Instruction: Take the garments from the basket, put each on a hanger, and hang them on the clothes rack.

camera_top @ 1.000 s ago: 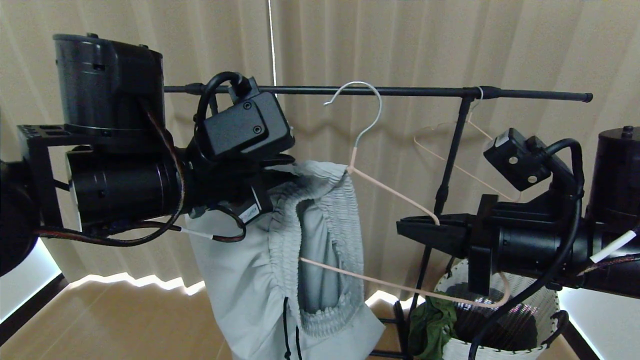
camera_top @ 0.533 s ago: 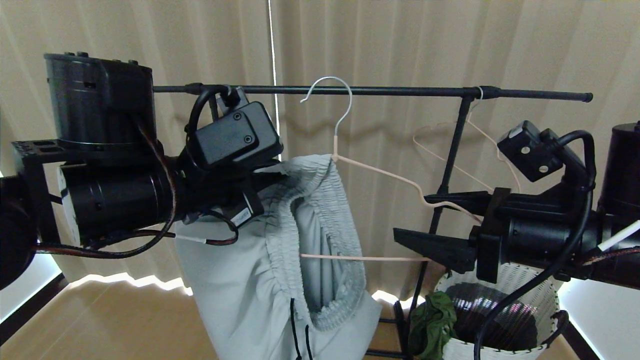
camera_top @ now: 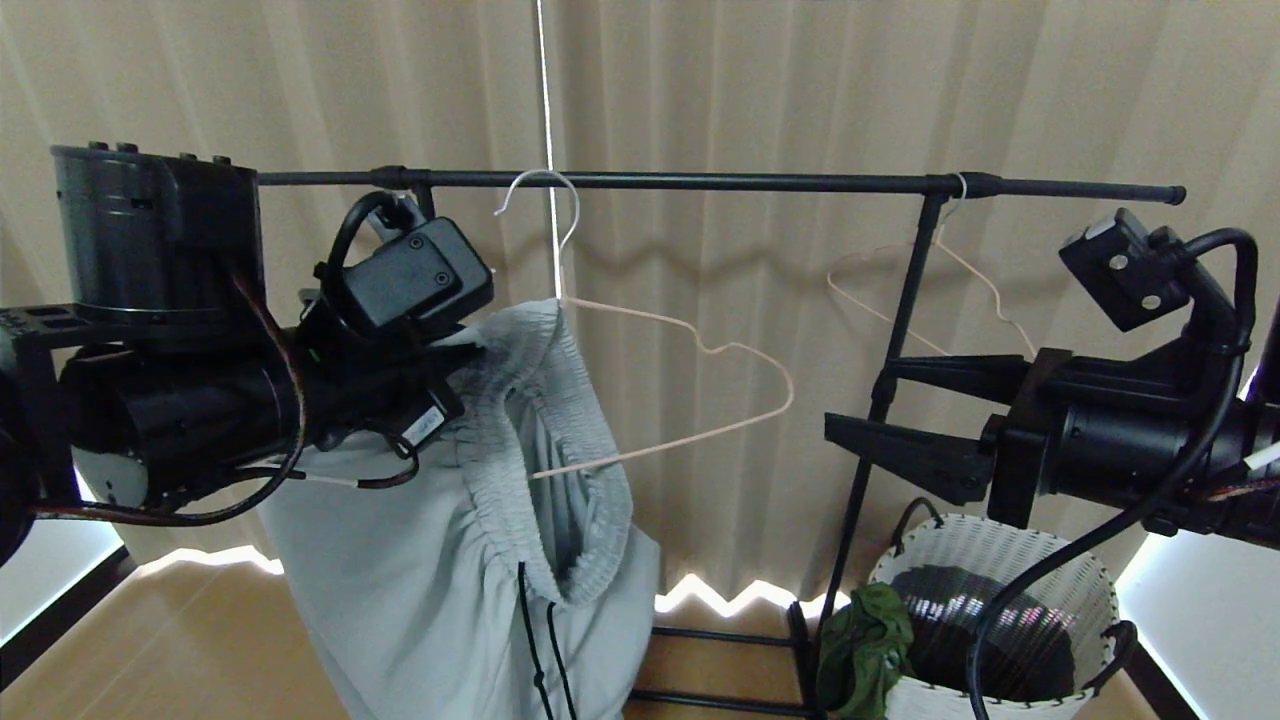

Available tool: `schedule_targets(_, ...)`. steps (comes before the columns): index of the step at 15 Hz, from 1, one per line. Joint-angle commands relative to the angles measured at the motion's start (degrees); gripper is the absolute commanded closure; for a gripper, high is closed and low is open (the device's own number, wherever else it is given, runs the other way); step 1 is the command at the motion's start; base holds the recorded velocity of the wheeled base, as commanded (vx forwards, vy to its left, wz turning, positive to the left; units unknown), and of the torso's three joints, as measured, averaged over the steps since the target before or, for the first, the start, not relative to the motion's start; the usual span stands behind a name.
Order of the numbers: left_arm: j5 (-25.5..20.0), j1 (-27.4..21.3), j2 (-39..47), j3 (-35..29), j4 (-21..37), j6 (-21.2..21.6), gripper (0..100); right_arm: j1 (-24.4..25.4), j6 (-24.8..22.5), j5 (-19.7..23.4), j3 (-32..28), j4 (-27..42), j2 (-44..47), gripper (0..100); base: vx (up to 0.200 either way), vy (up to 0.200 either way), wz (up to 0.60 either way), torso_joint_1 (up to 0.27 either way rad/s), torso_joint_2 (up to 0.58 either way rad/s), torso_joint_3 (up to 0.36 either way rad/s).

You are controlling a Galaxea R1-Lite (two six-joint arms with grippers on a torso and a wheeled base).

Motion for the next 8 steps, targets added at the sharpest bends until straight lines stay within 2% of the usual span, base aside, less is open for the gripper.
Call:
schedule_targets(1, 0.91, -0.36, -0.73, -0.13, -0.39, -4.3, 100, -0.07, -0.8, 0.03, 2.3, -1.97, 0.0, 0, 0.0, 0.0, 0.0, 0.0, 0.0, 0.0)
schedule_targets(5, 1.26, -0.89, -1.17, 0.13, -3.11, -11.6, 100, -0.16, -1.24, -0.14, 3.18, -2.67, 0.09, 0, 0.0, 0.0, 0.0, 0.0, 0.0, 0.0)
schedule_targets(6, 1.18, -1.42, -1.17, 0.31, -5.4, -13.97, 100, -0.16, -1.24, -0.05, 3.36, -2.58, 0.26, 0, 0.0, 0.0, 0.0, 0.0, 0.0, 0.0)
schedule_targets(8, 1.0, -2.47, -1.08, 0.22, -7.95, -14.41, 100, -0.07, -1.24, -0.05, 4.41, -2.67, 0.97, 0, 0.0, 0.0, 0.0, 0.0, 0.0, 0.0)
